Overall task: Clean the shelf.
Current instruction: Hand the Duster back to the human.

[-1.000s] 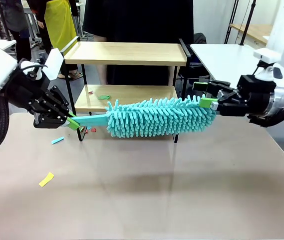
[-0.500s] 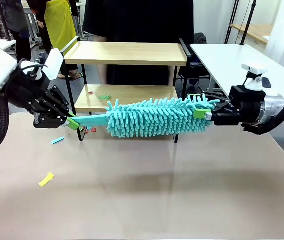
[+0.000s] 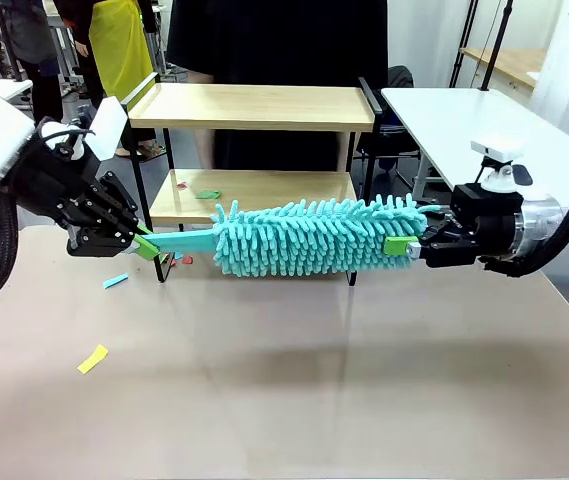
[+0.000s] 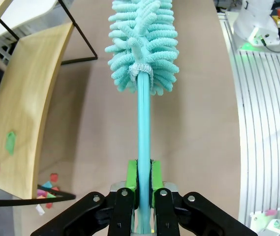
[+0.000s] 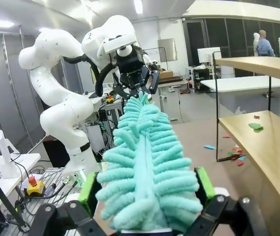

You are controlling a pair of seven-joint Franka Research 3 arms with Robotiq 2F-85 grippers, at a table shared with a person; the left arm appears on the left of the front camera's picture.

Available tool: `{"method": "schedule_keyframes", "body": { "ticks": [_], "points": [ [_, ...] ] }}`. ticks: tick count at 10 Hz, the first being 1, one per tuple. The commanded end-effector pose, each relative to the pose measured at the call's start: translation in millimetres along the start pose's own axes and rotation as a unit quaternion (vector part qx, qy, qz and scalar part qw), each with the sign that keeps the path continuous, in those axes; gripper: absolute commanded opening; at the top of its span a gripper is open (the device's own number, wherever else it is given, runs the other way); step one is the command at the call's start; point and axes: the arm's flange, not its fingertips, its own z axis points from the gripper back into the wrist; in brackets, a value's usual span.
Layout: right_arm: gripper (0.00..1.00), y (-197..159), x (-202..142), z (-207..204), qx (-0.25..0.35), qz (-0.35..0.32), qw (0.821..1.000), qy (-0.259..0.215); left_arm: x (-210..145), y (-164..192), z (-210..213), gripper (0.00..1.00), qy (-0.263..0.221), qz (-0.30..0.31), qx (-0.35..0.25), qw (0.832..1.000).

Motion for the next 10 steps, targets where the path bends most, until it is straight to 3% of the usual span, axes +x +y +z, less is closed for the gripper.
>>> {"method": "schedule_keyframes", "body": {
  "ticks": [1, 3, 4, 5, 6, 7, 8, 10],
  "points": [
    [1.0, 1.3, -3.1, -4.1, 0.002, -0.002, 1.0, 0.008, 0.5, 2.1, 1.2, 0.13, -0.016, -0.006, -0.002, 1.0],
    [1.0, 1.0, -3.3, -3.1, -0.002, 0.0, 1.0, 0.013, 0.5, 2.1, 1.2, 0.13, -0.016, -0.006, -0.002, 1.0],
    [0.41, 0.9, -3.1, -4.2, 0.0, 0.0, 1.0, 0.031, 0.5, 2.1, 1.2, 0.13, -0.016, -0.006, -0.002, 1.0],
    [0.41, 1.0, -2.8, -4.7, 0.004, 0.002, 0.999, 0.04, 0.5, 2.1, 1.2, 0.13, -0.016, -0.006, -0.002, 1.0],
    [0.0, 1.0, -2.6, -4.3, 0.007, 0.002, 0.999, 0.047, 0.5, 2.1, 1.2, 0.13, -0.016, -0.006, -0.002, 1.0],
    [0.35, 0.8, -2.3, -4.0, 0.009, 0.001, 0.999, 0.053, 0.5, 2.1, 1.2, 0.13, -0.016, -0.006, -0.002, 1.0],
    [0.0, 1.0, -0.9, -3.8, 0.012, 0.002, 0.998, 0.054, 0.5, 2.1, 1.2, 0.13, -0.016, -0.006, -0.002, 1.0],
    [0.0, 0.6, 0.6, -4.0, 0.015, 0.005, 0.998, 0.054, 0.5, 2.1, 1.2, 0.13, -0.016, -0.006, -0.002, 1.0]
  ]
}}
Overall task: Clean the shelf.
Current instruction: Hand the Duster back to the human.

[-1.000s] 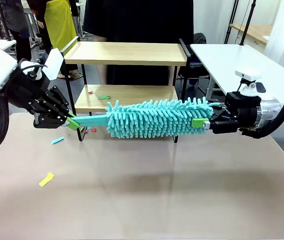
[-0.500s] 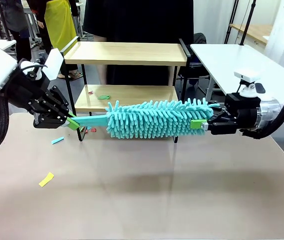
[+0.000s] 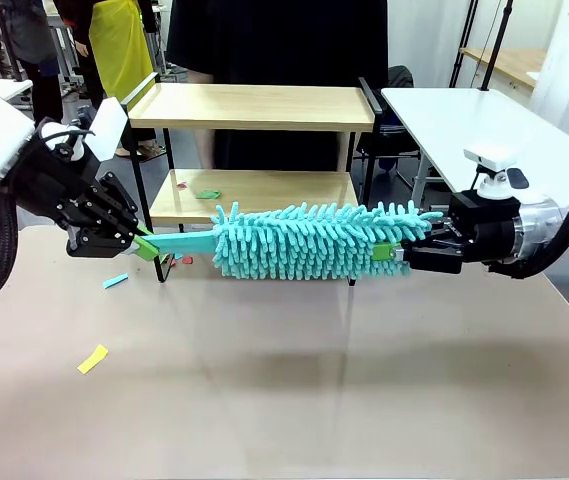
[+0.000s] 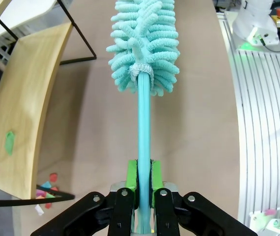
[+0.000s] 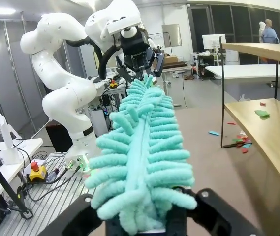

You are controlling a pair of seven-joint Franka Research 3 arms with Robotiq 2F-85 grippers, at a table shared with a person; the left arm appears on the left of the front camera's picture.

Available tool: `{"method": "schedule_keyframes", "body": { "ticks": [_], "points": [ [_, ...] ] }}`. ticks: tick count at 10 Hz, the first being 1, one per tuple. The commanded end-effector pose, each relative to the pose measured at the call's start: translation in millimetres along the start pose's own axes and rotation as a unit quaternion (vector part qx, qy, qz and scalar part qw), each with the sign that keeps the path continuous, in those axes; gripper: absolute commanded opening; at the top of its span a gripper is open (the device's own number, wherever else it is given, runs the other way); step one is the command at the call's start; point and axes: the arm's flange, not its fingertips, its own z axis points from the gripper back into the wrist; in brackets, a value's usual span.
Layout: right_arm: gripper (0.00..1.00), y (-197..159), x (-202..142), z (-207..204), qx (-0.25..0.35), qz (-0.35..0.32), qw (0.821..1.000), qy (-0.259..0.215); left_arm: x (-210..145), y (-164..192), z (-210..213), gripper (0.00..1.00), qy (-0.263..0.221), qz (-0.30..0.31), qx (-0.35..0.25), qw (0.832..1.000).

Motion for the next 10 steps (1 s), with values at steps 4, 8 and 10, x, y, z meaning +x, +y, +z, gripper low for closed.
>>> {"method": "schedule_keyframes", "body": {
  "ticks": [4, 8, 10],
  "points": [
    [0.0, -1.7, 7.6, -3.3, 0.012, 0.001, 1.0, 0.009, 0.7, 2.7, 1.6, 0.13, -0.017, -0.006, 0.001, 1.0],
    [0.0, -1.2, 3.8, -0.5, 0.002, 0.005, 1.0, 0.001, -1.1, 0.5, 0.9, 0.7, 0.0, 0.001, 0.0, 1.0],
    [0.0, -1.2, 3.8, -0.5, 0.002, 0.005, 1.0, 0.001, 2.2, -0.8, 13.3, 1.0, -0.029, 0.018, 0.006, 0.999]
  ]
}}
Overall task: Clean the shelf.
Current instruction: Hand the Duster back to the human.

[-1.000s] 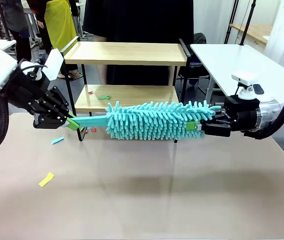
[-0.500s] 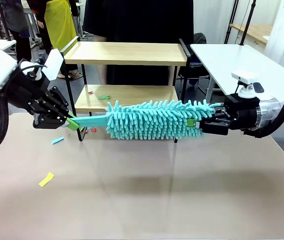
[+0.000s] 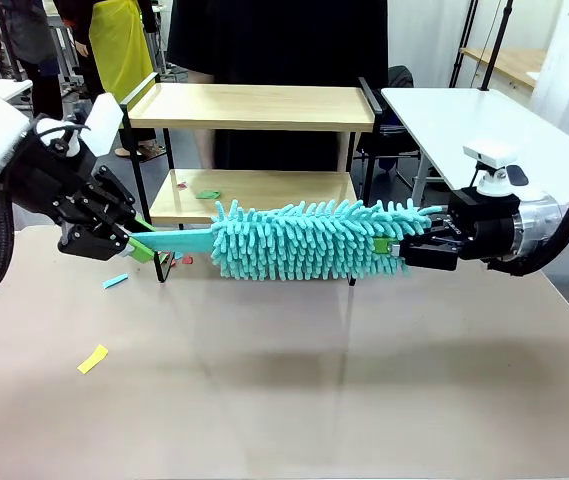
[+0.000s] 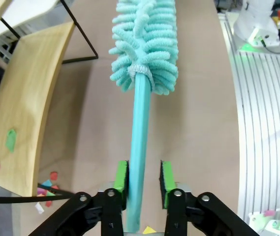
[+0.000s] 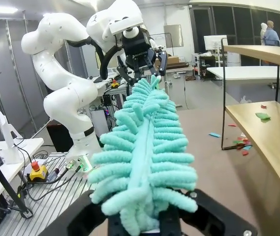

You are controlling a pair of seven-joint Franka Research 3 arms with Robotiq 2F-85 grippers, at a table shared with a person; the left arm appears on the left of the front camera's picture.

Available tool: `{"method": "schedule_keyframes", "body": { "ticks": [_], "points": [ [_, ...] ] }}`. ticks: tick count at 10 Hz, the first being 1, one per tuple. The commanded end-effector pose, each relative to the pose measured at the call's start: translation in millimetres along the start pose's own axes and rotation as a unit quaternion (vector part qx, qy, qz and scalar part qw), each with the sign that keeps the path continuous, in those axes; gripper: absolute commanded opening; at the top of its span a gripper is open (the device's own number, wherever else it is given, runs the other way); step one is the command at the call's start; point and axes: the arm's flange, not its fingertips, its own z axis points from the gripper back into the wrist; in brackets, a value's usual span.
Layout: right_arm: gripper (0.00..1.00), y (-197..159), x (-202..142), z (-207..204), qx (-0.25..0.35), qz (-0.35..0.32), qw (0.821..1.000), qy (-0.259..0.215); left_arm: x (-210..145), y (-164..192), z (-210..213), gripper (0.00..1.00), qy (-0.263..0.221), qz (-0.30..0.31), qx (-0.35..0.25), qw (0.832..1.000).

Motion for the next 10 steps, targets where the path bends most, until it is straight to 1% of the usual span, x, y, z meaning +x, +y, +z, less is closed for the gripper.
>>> {"method": "schedule_keyframes", "body": {
  "ticks": [1, 2, 3, 4, 5, 6, 7, 8, 10],
  "points": [
    [0.0, 0.0, 0.6, 0.3, -0.002, 0.001, 1.0, 0.002, -0.4, -3.5, 22.0, 1.0, -0.054, 0.024, -0.003, 0.998],
    [0.0, 0.0, 0.6, 0.3, -0.002, 0.001, 1.0, 0.002, -6.5, -5.8, 39.3, 1.0, -0.088, 0.036, -0.003, 0.995],
    [0.0, 0.0, 0.6, 0.3, -0.002, 0.001, 1.0, 0.002, -15.8, -7.5, 56.4, 0.96, -0.108, 0.031, -0.007, 0.994],
    [0.0, 0.0, 0.6, 0.3, -0.002, 0.001, 1.0, 0.002, -29.9, -7.8, 70.4, 1.0, -0.137, 0.047, -0.01, 0.989],
    [0.0, 0.0, 0.6, 0.3, -0.002, 0.001, 1.0, 0.002, -53.8, -10.4, 89.3, 1.0, -0.196, 0.06, -0.005, 0.979],
    [0.0, 0.0, 0.6, 0.3, -0.002, 0.001, 1.0, 0.002, -82.1, -15.8, 108.9, 1.0, -0.23, 0.078, 0.011, 0.97],
    [0.0, 0.0, 0.6, 0.3, -0.002, 0.001, 1.0, 0.002, -108.2, -23.9, 126.2, 1.0, -0.245, 0.094, 0.037, 0.964],
    [0.0, 0.0, 0.6, 0.3, -0.002, 0.001, 1.0, 0.002, -127.6, -32.9, 139.9, 1.0, -0.249, 0.101, 0.053, 0.962],
    [0.0, 0.0, 0.6, 0.3, -0.002, 0.001, 1.0, 0.002, -159.0, -41.9, 157.0, 1.0, -0.254, 0.112, 0.064, 0.958]
  ]
}}
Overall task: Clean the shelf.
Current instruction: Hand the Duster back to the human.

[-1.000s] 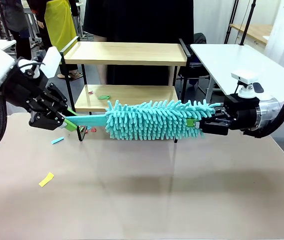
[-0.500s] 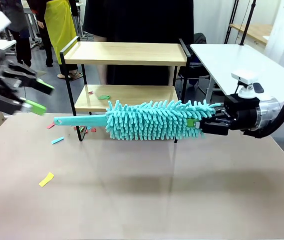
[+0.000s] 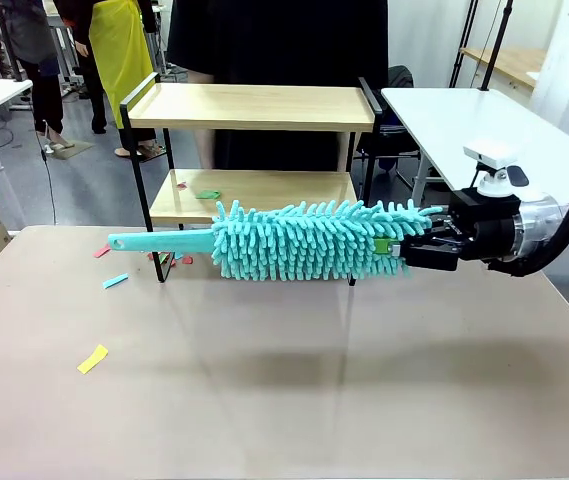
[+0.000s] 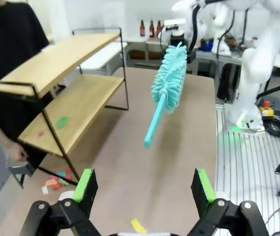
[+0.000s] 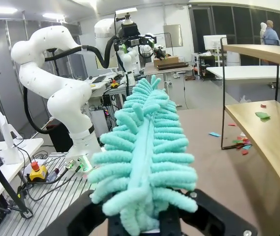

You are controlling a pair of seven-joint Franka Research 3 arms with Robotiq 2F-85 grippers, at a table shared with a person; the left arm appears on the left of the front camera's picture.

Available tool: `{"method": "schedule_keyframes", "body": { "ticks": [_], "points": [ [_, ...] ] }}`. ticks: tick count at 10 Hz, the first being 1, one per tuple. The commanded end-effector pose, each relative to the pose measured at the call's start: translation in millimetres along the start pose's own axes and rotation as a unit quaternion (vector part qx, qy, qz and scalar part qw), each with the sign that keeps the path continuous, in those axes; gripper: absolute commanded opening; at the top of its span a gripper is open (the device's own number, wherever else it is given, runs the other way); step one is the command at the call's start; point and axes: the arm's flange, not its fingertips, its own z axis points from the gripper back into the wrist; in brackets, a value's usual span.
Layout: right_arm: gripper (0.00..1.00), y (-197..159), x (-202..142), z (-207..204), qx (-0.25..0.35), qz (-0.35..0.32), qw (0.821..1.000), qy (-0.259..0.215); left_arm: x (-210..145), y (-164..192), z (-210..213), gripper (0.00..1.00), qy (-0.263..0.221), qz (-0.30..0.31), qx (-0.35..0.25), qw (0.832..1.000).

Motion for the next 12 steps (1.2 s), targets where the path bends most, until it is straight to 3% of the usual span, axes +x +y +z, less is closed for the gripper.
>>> {"method": "schedule_keyframes", "body": {
  "ticks": [1, 3, 4, 7, 9, 11, 12],
  "points": [
    [0.0, 0.0, 1.4, -0.3, -0.001, 0.002, 1.0, 0.002, -20.3, -10.2, 2.1, 1.0, -0.008, -0.001, 0.0, 1.0],
    [0.0, 0.0, 1.4, -0.3, -0.001, 0.002, 1.0, 0.002, -10.0, -1.1, 12.8, 1.0, 0.0, 0.006, 0.005, 1.0],
    [0.16, 0.0, -0.1, 0.0, 0.0, 0.0, 1.0, 0.0, -10.0, -1.1, 12.8, 1.0, 0.0, 0.006, 0.005, 1.0],
    [0.16, 17.8, 69.5, 34.7, -0.056, 0.059, 0.991, -0.111, -10.0, -1.1, 12.8, 1.0, 0.0, 0.006, 0.005, 1.0],
    [0.16, 35.0, 101.5, 63.6, -0.104, 0.091, 0.972, -0.19, -10.0, -1.1, 12.8, 1.0, 0.0, 0.006, 0.005, 1.0],
    [0.16, 54.7, 125.5, 98.8, -0.188, 0.117, 0.937, -0.27, -10.0, -1.1, 12.8, 1.0, 0.0, 0.006, 0.005, 1.0],
    [0.16, 62.8, 130.6, 112.2, -0.243, 0.127, 0.918, -0.286, -10.0, -1.1, 12.8, 1.0, 0.0, 0.006, 0.005, 1.0]
  ]
}}
